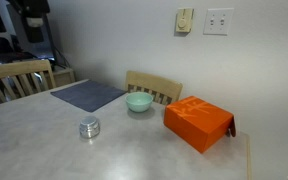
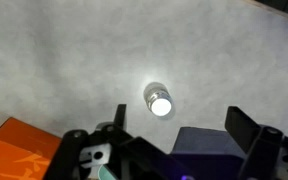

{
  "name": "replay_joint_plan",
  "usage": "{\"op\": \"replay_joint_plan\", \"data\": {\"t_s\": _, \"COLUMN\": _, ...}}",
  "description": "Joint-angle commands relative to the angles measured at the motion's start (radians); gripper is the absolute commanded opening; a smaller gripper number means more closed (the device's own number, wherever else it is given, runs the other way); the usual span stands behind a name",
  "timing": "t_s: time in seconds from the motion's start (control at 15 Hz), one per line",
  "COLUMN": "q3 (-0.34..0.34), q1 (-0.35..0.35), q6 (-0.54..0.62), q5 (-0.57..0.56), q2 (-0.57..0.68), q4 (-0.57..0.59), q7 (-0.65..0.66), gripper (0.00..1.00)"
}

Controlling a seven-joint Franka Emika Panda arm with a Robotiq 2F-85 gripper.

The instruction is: Remove the lid from the silver tin

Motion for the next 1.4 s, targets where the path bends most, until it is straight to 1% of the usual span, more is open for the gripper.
{"op": "replay_joint_plan", "data": {"t_s": 0.0, "q3": 0.026, "q1": -0.032, "q6": -0.003, "q5": 0.014, "q2": 0.006, "q4": 0.003, "q7": -0.012, "gripper": 1.0}}
{"op": "replay_joint_plan", "data": {"t_s": 0.47, "q3": 0.074, "q1": -0.023, "q6": -0.016, "q5": 0.003, "q2": 0.216, "q4": 0.055, "q7": 0.035, "gripper": 1.0}}
{"op": "replay_joint_plan", "data": {"t_s": 0.73, "q3": 0.105, "q1": -0.037, "q6": -0.013, "q5": -0.005, "q2": 0.392, "q4": 0.099, "q7": 0.061, "gripper": 1.0}}
{"op": "replay_joint_plan", "data": {"t_s": 0.93, "q3": 0.137, "q1": -0.046, "q6": -0.03, "q5": -0.02, "q2": 0.49, "q4": 0.132, "q7": 0.067, "gripper": 1.0}}
{"op": "replay_joint_plan", "data": {"t_s": 1.0, "q3": 0.143, "q1": -0.054, "q6": -0.002, "q5": -0.003, "q2": 0.421, "q4": 0.079, "q7": 0.061, "gripper": 1.0}}
{"op": "replay_joint_plan", "data": {"t_s": 1.13, "q3": 0.158, "q1": -0.059, "q6": 0.002, "q5": -0.005, "q2": 0.454, "q4": 0.087, "q7": 0.063, "gripper": 1.0}}
{"op": "replay_joint_plan", "data": {"t_s": 1.33, "q3": 0.158, "q1": -0.061, "q6": 0.001, "q5": -0.005, "q2": 0.438, "q4": 0.087, "q7": 0.062, "gripper": 1.0}}
